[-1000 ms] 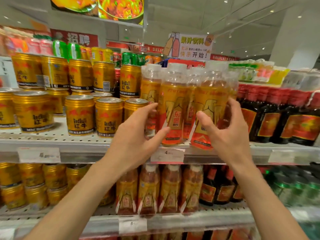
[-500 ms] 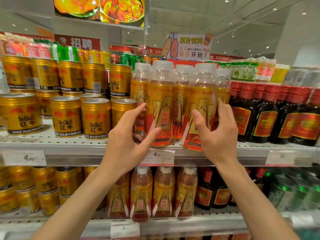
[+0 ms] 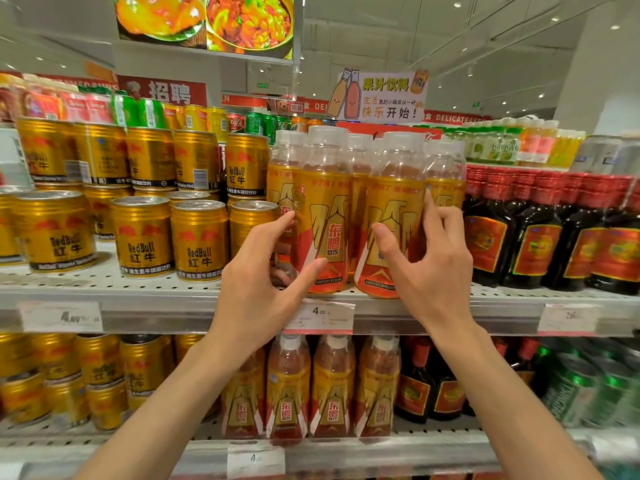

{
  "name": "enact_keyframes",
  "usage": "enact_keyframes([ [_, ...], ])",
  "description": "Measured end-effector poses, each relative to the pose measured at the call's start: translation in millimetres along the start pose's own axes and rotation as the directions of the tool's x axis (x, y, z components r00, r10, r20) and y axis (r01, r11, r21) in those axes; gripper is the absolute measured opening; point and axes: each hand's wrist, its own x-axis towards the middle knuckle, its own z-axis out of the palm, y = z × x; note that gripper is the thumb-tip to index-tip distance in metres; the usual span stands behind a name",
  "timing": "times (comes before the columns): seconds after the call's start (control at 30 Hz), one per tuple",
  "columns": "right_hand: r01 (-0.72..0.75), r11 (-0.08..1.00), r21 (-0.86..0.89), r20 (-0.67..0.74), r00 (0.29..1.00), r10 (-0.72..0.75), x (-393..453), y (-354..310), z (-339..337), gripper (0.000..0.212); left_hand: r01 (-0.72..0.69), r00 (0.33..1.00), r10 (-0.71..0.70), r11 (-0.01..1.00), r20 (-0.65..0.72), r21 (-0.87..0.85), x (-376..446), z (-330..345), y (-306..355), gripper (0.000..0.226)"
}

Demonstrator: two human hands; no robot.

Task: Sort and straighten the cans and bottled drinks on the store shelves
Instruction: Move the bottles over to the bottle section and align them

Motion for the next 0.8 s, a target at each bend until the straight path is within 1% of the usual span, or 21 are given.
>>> enact_keyframes([
  [0.1,0.021,1.000,-0.022,0.031,0.999,-0.021,-3,2,1,0.092,0.000,1.000,0.001,1.000,-0.005,0.020,0,1,1,0.070],
  [0.2,0.032,0.999,0.017,0.046,0.998,-0.033,-5,6,-4,0.085,-0.003,1.000,0.003,1.000,-0.006,0.031,1,1,1,0.071],
  [0.3,0.053,0.999,-0.006,0.068,0.996,-0.052,-4,6,-3,0.082,0.002,1.000,-0.002,1.000,-0.003,0.027,1,0,0,0.072],
  [0.43,0.062,0.998,-0.025,0.039,0.997,-0.061,-11,8,4,0.085,0.011,1.000,-0.012,1.000,0.005,0.026,2,1,1,0.074],
  [0.53,0.047,0.999,0.003,0.022,0.999,-0.047,-17,10,8,0.087,0.012,1.000,-0.011,0.999,-0.005,0.034,3,3,3,0.077],
  [0.8,-0.018,0.999,0.041,0.064,0.998,0.015,-21,7,7,0.085,0.017,1.000,-0.017,0.997,0.005,0.075,2,3,6,0.083],
])
